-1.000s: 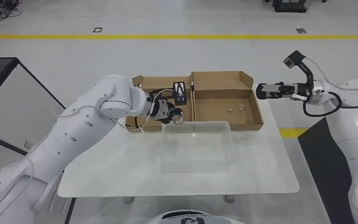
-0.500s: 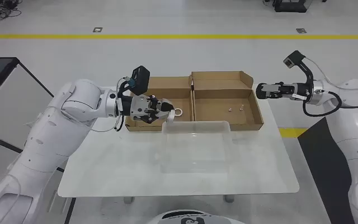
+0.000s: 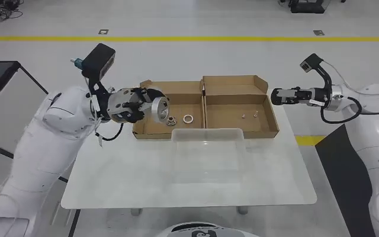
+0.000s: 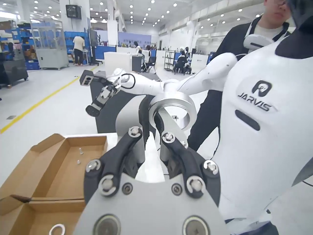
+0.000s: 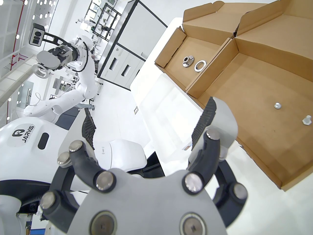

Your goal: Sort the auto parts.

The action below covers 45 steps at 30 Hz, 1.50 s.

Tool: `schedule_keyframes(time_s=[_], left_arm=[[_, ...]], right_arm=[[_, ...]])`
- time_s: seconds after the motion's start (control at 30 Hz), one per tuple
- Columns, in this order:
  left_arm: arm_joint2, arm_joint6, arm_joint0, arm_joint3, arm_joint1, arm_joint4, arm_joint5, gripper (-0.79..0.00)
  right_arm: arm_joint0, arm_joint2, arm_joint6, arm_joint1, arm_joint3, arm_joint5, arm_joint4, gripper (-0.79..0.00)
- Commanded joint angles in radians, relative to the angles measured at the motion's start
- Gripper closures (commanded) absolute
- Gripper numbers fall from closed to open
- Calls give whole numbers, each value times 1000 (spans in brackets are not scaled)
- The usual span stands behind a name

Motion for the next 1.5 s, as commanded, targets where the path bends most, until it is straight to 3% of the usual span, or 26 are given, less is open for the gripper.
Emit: schedule_keyframes(time_s=[0.0, 0.47, 0.57, 0.77, 0.97, 1.47], left_arm=[[-31, -29, 25, -6, -13, -69, 0, 0], [-48, -4, 53, -44, -24, -100, 9, 0], [-46, 51, 89, -85, -28, -212, 0, 0], [-69, 24, 139, -132, -37, -402, 0, 0], [-94, -29, 165, -141, -50, -486, 0, 0], [-137, -57, 171, -105, -43, -217, 29, 0]], right_arm=[[0, 0, 0, 0, 0, 0, 0, -785], [0, 0, 0, 0, 0, 0, 0, -785], [0, 0, 0, 0, 0, 0, 0, -785], [0, 0, 0, 0, 0, 0, 0, -785], [0, 0, 0, 0, 0, 0, 0, -785], [0, 0, 0, 0, 0, 0, 0, -785]])
